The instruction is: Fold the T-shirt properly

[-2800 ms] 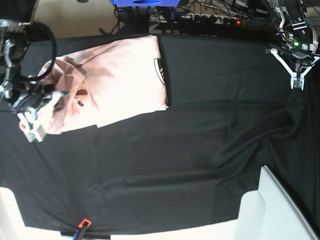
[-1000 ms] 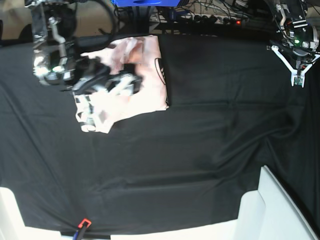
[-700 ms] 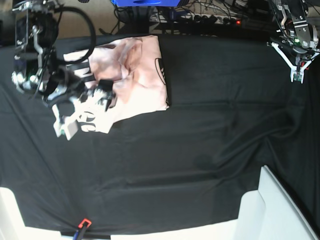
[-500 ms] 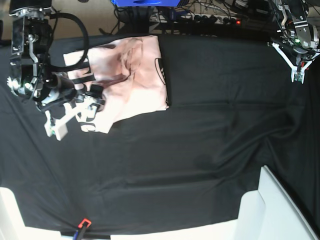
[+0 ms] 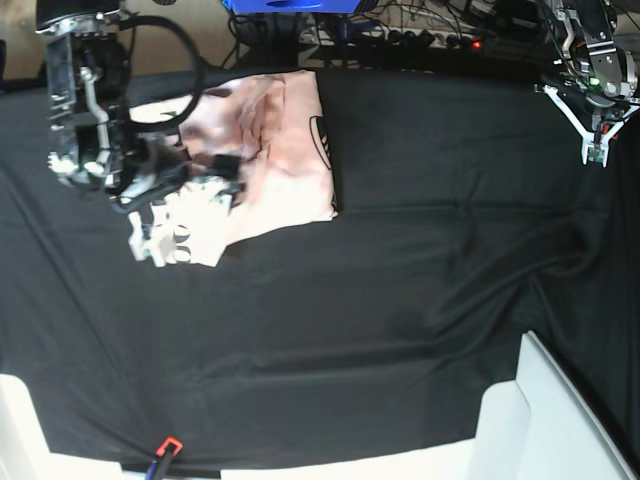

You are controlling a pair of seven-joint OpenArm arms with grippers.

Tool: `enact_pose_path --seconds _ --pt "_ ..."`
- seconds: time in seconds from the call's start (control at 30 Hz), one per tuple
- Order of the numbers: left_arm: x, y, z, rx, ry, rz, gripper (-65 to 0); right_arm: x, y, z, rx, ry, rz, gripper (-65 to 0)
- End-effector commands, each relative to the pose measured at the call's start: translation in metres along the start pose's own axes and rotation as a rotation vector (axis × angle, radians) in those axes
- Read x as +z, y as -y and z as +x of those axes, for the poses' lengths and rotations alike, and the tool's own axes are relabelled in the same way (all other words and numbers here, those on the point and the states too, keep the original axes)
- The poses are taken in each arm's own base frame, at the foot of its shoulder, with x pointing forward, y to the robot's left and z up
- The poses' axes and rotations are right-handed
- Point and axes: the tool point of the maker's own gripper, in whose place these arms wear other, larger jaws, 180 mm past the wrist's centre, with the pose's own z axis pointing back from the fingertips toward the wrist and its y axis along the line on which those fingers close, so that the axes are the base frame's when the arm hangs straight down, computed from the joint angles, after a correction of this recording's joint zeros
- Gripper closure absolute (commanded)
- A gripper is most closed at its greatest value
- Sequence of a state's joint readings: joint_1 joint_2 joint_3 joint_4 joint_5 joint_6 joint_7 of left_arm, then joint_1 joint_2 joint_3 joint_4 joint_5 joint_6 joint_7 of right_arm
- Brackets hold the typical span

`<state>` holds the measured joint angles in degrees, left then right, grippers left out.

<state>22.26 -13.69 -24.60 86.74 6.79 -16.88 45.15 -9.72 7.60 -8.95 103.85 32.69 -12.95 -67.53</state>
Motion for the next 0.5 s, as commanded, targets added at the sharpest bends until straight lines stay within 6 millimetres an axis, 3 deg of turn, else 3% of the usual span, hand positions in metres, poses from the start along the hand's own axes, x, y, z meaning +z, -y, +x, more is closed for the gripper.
enact_pose_path --seconds 0.0,0.07,0.2,0.23,0.47 --pt "0.003 -0.013 0.007 -0.006 0.024 0.032 -20.3 0.004 -0.005 0.008 0.022 0.027 0.01 -46.0" --pt "0.003 -0.014 0.006 -0.004 0.021 0.033 -20.3 0.002 -0.01 0.005 0.031 0.019 0.022 -35.7" --pt "0.003 -0.015 0.005 -0.002 0.02 0.035 -20.3 0.0 -0.019 0.003 0.018 0.009 0.044 -3.5" --pt "0.003 -0.015 0.005 -0.002 0.02 0.035 -20.3 0.0 -0.021 0.001 0.018 0.006 0.046 -0.6" --pt "0.003 -0.014 0.005 -0.003 0.02 0.034 -20.3 0.0 -0.024 -0.005 0.023 -0.007 0.053 0.0"
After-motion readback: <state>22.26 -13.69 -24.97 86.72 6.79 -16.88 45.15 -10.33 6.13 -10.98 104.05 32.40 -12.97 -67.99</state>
